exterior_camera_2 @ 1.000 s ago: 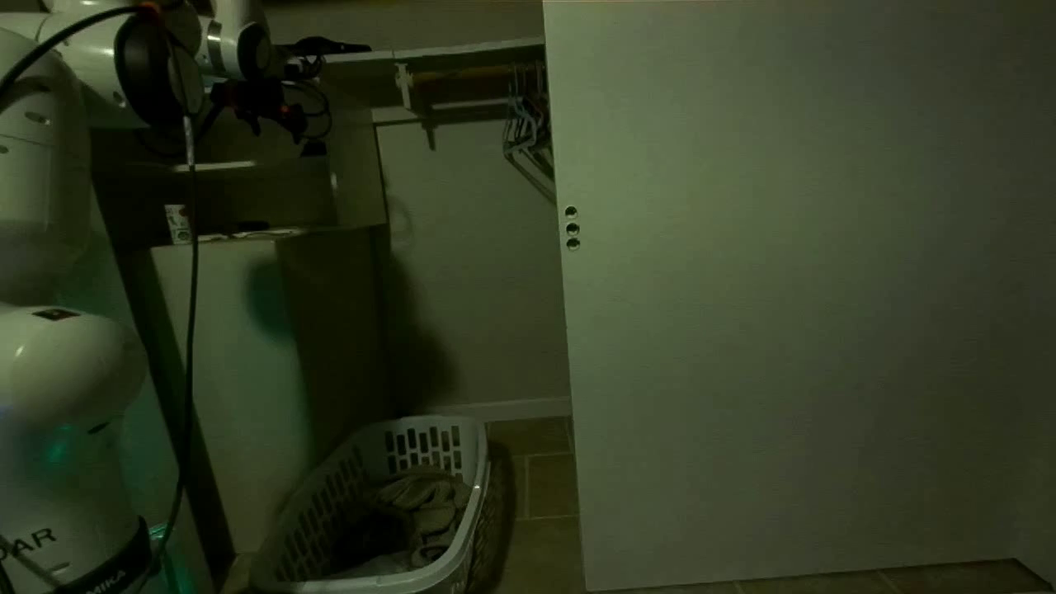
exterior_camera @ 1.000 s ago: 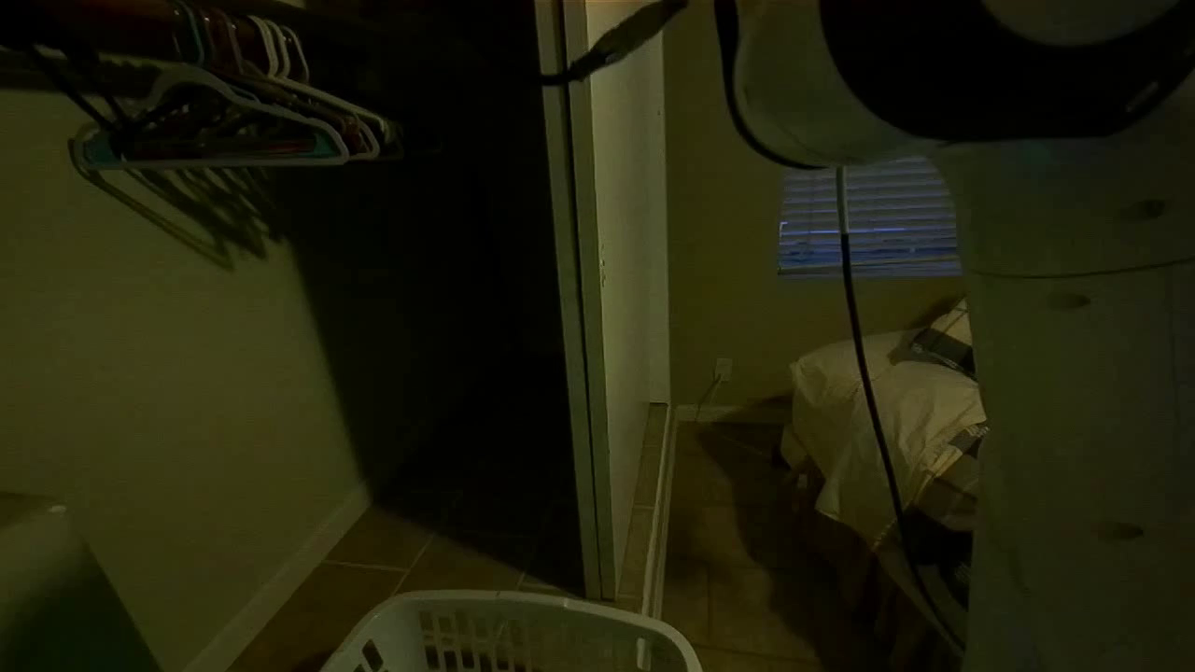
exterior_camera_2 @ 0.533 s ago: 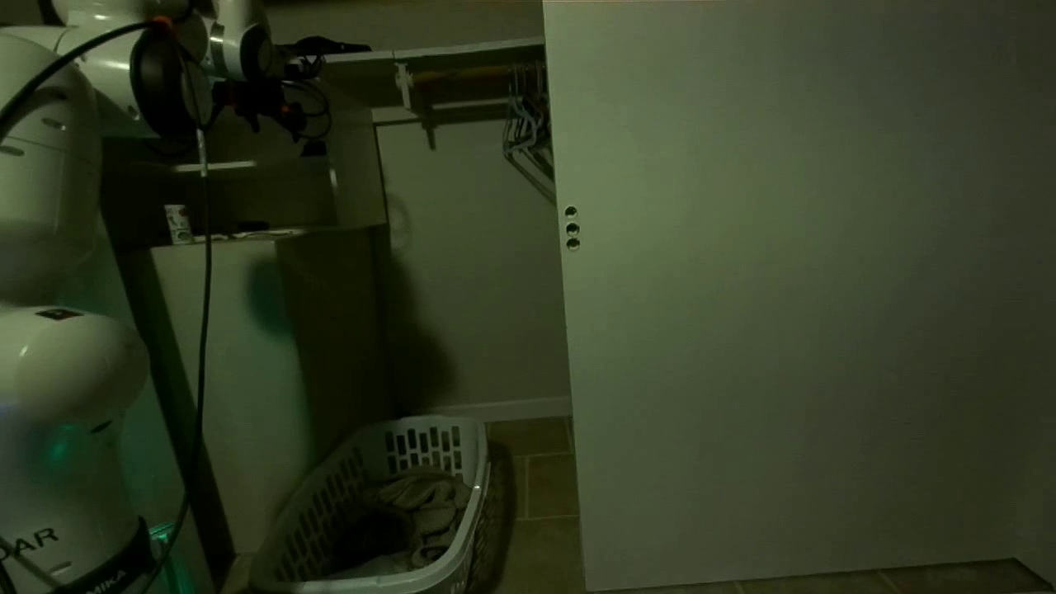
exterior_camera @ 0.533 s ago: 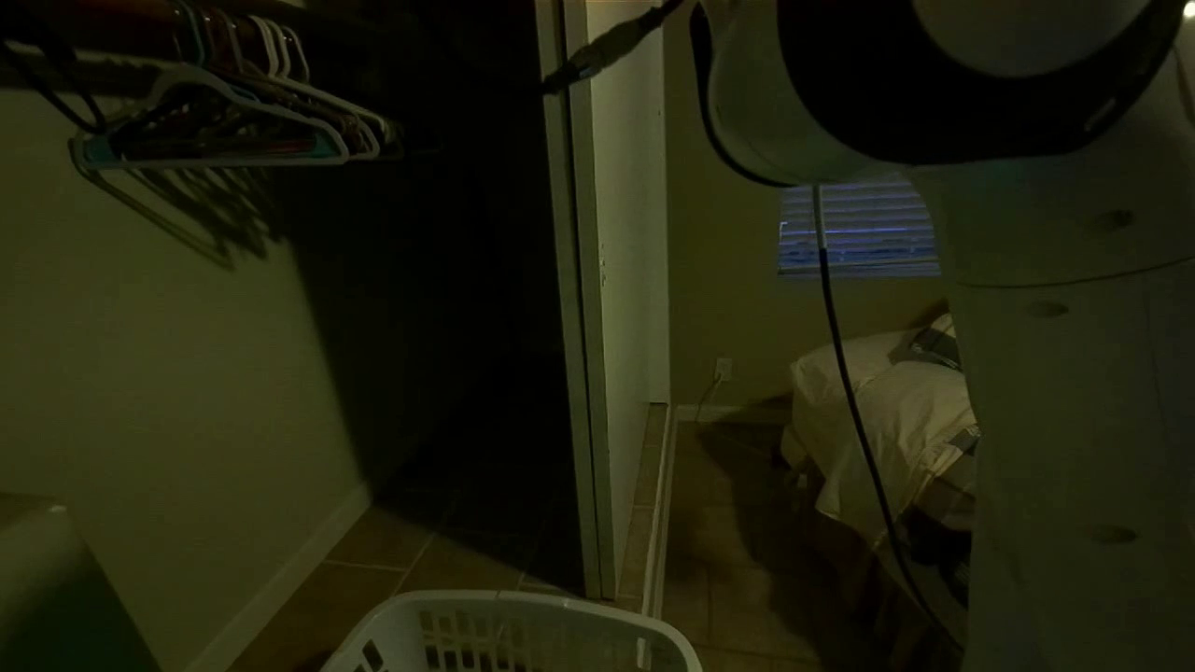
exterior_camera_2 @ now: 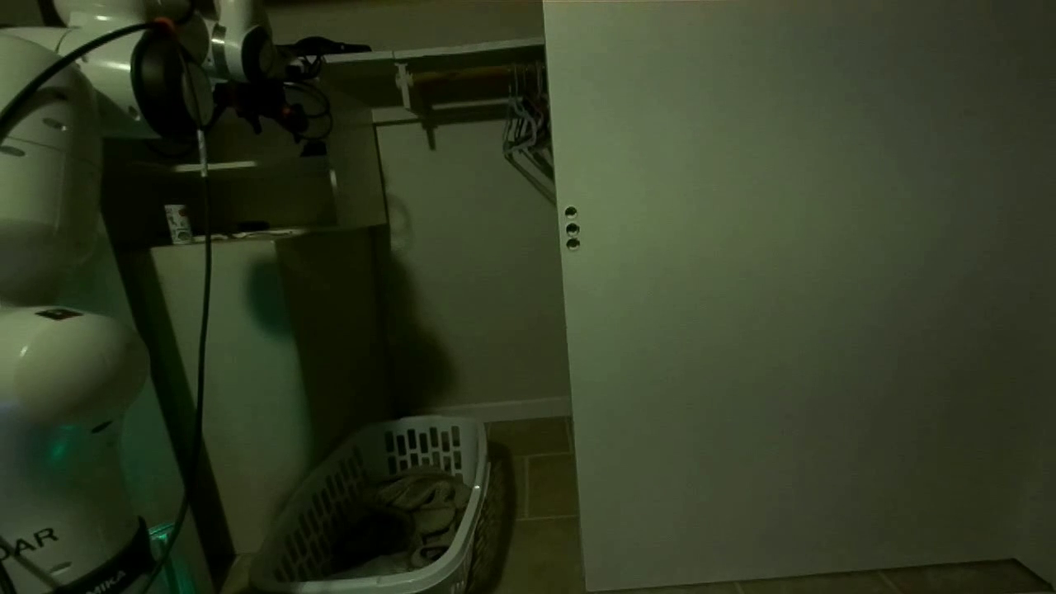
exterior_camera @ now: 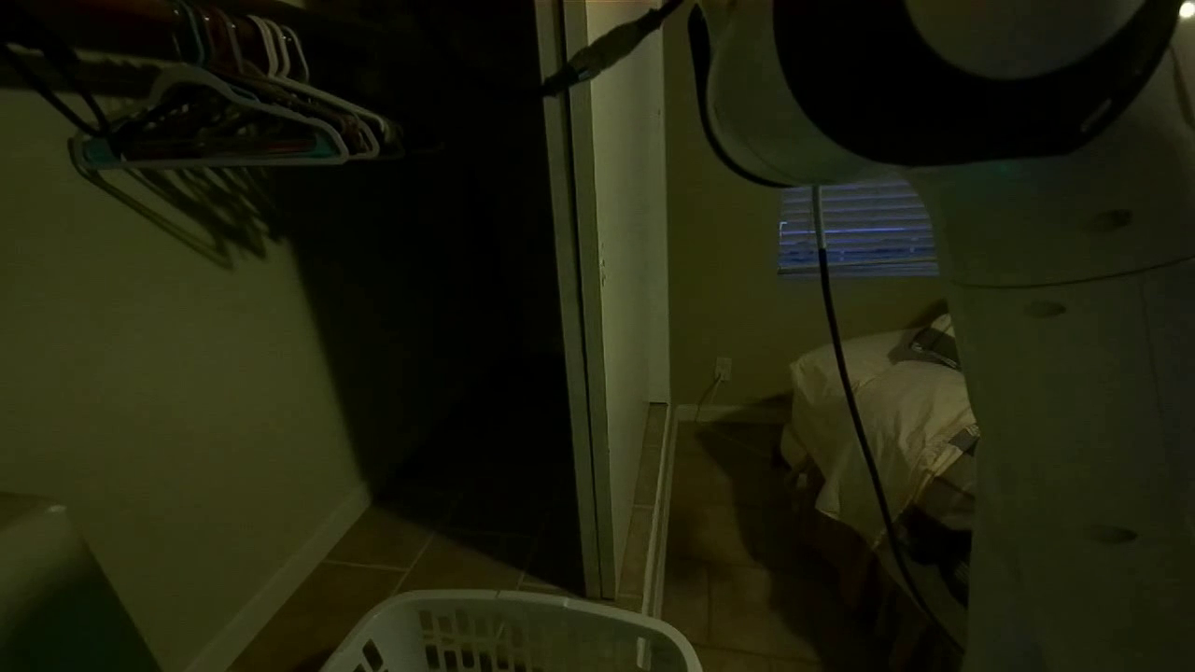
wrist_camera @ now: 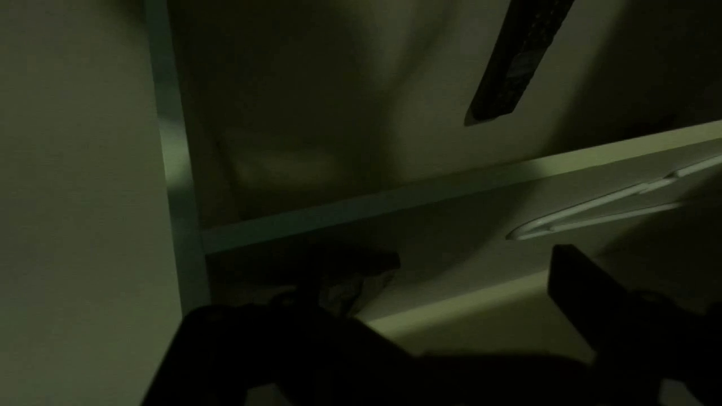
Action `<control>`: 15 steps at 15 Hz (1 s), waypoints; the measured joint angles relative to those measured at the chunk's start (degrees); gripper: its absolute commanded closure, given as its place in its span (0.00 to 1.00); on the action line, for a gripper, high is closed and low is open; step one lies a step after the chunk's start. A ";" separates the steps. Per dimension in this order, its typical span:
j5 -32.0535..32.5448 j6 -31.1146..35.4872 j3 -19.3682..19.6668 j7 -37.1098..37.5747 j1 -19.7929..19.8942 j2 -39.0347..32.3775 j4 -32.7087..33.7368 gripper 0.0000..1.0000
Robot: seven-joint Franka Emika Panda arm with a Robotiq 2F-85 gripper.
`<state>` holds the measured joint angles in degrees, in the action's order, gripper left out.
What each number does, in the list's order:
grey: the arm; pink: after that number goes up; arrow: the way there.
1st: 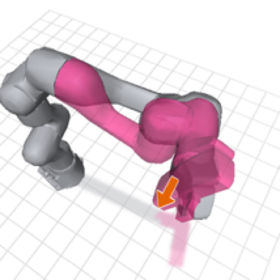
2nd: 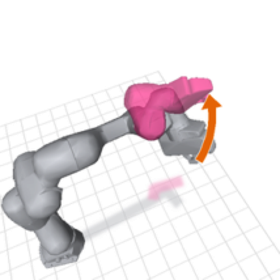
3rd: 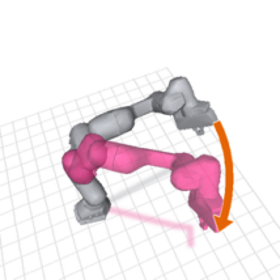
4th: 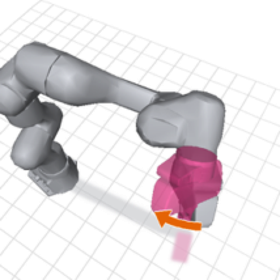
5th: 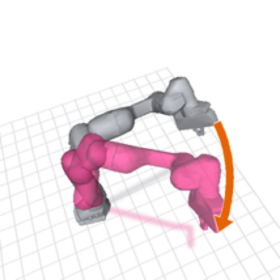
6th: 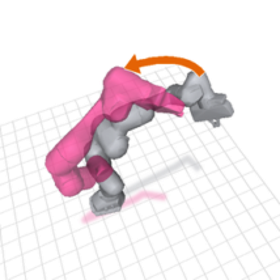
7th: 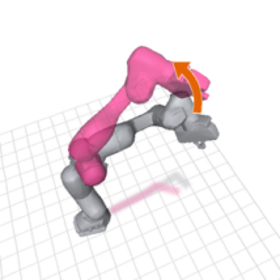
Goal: Remove the black object from the top shelf and put it on the bottom shelf
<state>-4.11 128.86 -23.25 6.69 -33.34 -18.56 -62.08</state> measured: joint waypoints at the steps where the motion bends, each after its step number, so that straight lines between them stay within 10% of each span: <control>1: 0.00 0.00 0.01 0.37 0.00 -0.10 0.02 0.00; 15: 3.43 4.47 1.98 6.99 -1.85 -4.85 4.16 0.00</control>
<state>-0.68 133.34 -21.28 13.68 -35.19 -23.42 -57.93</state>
